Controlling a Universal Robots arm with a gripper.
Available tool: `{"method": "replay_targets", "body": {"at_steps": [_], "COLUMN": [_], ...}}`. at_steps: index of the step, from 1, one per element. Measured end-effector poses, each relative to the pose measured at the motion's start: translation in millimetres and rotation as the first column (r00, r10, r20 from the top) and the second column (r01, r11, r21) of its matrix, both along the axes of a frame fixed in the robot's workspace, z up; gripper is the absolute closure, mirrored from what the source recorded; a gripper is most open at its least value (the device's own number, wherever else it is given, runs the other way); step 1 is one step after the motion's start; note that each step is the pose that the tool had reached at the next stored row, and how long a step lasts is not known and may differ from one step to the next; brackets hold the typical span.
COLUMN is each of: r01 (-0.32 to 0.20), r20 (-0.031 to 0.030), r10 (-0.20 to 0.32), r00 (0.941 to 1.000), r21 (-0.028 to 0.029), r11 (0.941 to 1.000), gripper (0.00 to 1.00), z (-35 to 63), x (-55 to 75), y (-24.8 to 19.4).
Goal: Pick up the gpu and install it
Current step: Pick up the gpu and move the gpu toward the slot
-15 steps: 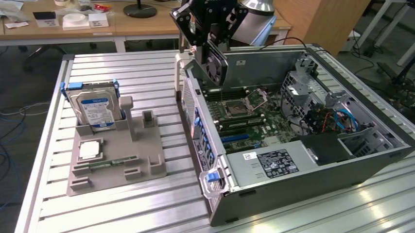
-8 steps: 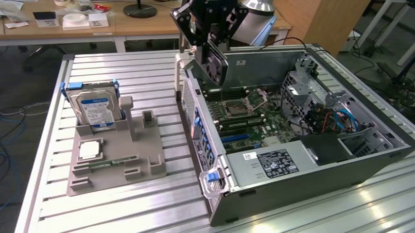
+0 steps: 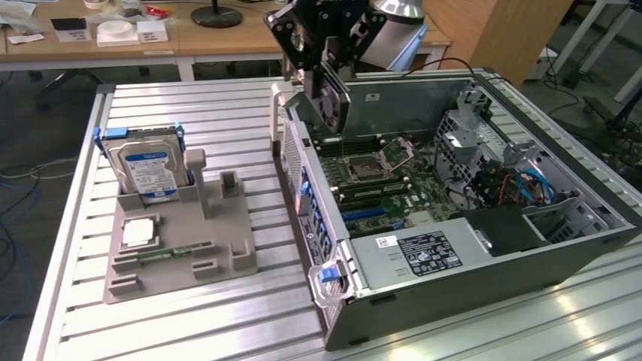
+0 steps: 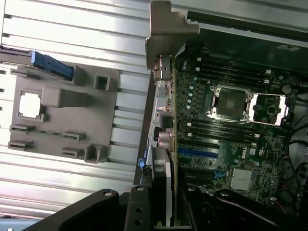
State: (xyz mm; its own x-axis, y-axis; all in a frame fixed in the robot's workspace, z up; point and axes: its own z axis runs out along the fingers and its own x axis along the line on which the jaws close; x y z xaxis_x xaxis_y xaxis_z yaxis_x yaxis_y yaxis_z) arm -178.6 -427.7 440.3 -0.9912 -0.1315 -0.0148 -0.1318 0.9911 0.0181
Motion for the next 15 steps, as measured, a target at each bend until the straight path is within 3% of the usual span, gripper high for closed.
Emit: {"method": "replay_targets", "body": {"at_steps": [11,15], "r01": [0.012,0.052], "r20": [0.0000,0.0000], "r10": [-0.012,-0.052], "r00": [0.9999,0.9987], "r21": [0.0009,0.0009], "r11": [0.9999,0.9987], "gripper": [0.72,0.72], "z": [-0.5,-0.5], "x": [23.0,23.5], "y": [2.8,3.2]}}
